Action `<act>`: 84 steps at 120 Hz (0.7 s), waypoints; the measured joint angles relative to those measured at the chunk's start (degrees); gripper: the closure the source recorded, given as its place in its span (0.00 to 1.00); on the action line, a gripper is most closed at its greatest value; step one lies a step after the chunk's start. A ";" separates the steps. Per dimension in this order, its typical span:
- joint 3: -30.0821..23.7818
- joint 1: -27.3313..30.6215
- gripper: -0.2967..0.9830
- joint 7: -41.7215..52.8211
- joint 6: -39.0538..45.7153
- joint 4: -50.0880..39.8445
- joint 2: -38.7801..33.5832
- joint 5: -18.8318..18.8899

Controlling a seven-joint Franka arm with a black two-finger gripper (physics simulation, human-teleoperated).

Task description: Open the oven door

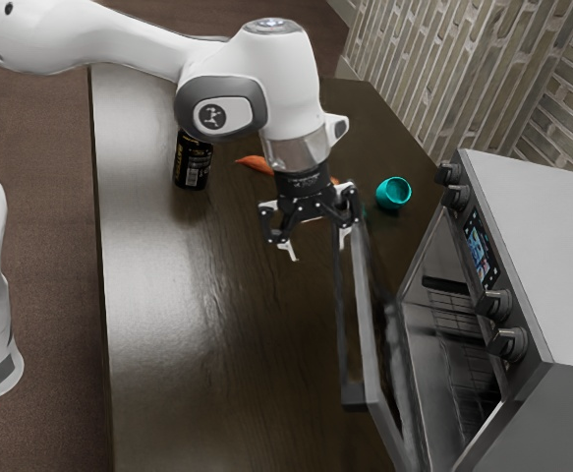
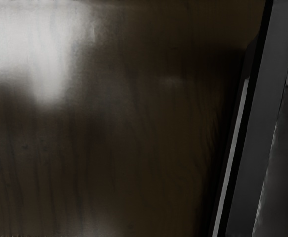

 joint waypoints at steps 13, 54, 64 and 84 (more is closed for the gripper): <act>-0.80 0.56 0.36 -0.02 0.25 -2.61 -3.75 -1.13; 6.65 3.02 0.27 -0.83 -7.21 16.26 2.13 2.49; 9.18 4.22 0.25 -4.59 -17.30 27.34 6.46 3.74; 12.34 3.95 0.24 -14.67 -35.36 31.31 9.43 7.70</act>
